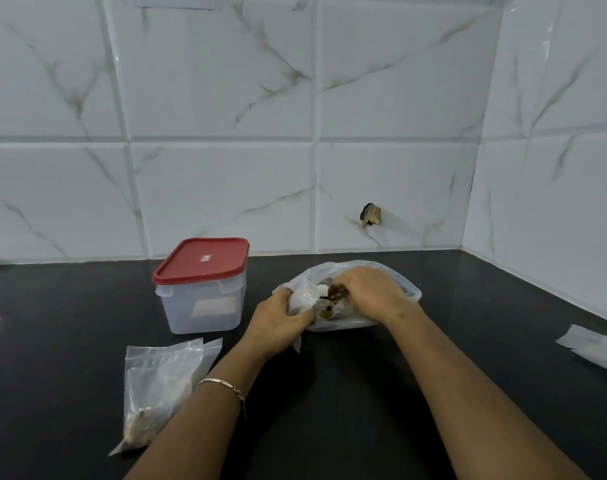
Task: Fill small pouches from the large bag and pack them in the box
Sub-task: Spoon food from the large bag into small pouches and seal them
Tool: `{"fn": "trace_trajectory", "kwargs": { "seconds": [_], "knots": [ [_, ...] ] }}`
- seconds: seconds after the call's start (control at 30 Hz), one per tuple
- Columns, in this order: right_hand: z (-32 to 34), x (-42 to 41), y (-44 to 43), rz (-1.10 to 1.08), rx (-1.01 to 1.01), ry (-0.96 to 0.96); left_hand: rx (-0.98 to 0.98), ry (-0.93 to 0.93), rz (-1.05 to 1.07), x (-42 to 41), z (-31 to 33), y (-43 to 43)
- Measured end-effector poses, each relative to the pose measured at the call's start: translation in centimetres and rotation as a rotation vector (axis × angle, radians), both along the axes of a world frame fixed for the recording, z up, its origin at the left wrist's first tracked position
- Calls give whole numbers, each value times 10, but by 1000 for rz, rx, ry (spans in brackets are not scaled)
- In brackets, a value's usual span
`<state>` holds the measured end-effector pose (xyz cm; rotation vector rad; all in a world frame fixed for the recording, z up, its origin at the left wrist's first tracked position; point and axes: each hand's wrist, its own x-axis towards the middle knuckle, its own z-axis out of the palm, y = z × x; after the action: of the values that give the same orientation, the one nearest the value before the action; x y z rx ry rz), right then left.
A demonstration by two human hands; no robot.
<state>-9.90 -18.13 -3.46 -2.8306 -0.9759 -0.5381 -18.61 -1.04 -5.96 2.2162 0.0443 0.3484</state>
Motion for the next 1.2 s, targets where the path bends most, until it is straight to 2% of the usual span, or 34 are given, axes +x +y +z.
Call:
{"fn": "trace_trajectory", "kwargs": {
  "seconds": [0.2, 0.33, 0.4, 0.5, 0.77, 0.97, 1.07, 1.2],
  "knots": [
    [17, -8, -32, -70, 68, 44, 35, 21, -24, 0, 2, -1],
    [9, -18, -27, -134, 85, -121, 148, 20, 3, -1, 3, -1],
    [4, -18, -20, -162, 83, -132, 173, 28, 17, -1, 3, -1],
    [4, -16, -16, -226, 134, -12, 175, 44, 10, -1, 4, 0],
    [4, -13, -27, -213, 575, 443, 126, 80, -19, -4, 3, 1],
    [8, -21, -16, -271, 407, 292, 23, 41, -29, -5, 3, -1],
    [9, -18, -18, -259, 456, 409, -63, 60, -41, -6, 3, -1],
    [8, -17, -29, -243, 719, 657, -139, 118, -72, -6, 3, -4]
  ]
}}
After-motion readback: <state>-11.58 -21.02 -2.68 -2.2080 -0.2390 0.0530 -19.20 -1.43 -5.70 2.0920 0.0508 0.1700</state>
